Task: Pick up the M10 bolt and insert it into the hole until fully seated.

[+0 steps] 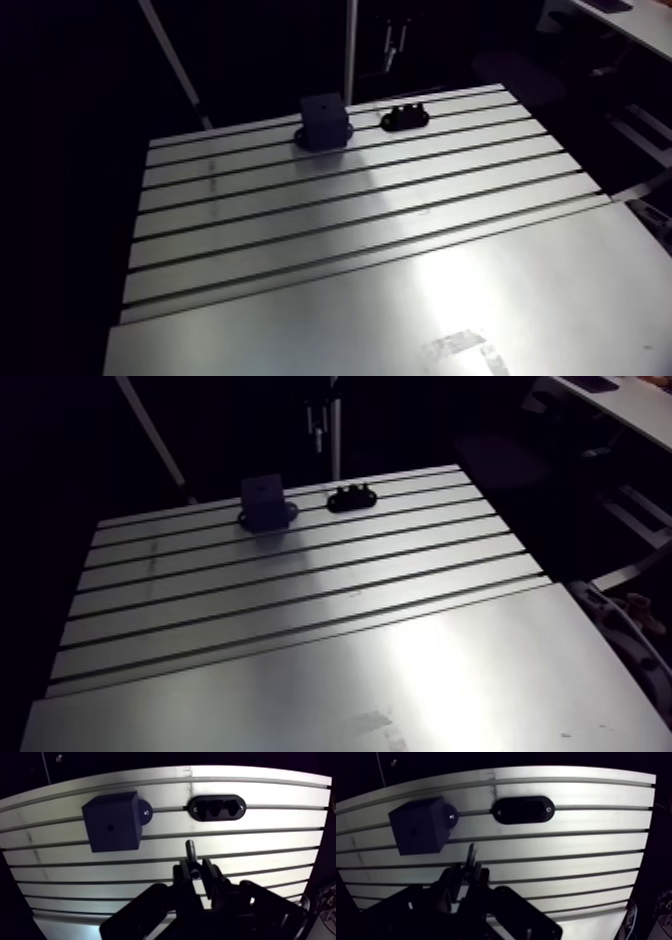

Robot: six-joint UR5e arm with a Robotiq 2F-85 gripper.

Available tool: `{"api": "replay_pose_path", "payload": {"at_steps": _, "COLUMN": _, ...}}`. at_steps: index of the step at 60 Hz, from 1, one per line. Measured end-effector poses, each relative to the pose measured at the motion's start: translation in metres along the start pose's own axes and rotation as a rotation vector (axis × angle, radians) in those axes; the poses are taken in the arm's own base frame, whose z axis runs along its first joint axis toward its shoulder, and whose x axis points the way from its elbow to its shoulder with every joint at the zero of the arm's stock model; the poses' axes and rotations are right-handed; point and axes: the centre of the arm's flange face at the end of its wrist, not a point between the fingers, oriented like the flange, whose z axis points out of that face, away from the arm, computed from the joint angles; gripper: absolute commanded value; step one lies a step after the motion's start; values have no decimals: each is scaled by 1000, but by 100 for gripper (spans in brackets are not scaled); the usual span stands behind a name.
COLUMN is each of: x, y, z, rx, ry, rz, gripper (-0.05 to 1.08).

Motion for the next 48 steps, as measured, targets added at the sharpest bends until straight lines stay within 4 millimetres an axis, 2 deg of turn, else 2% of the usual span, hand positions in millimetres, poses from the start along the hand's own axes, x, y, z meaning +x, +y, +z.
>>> {"api": "replay_pose_path", "payload": {"at_steps": 25, "x": 14, "y": -41, "z": 1, "rx": 0, "ry": -67, "rz": -8, "gripper": 108}}
{"api": "replay_pose_path", "payload": {"at_steps": 48, "x": 29, "y": -81, "z": 18, "rx": -5, "ry": -99, "rz": -36, "gripper": 108}}
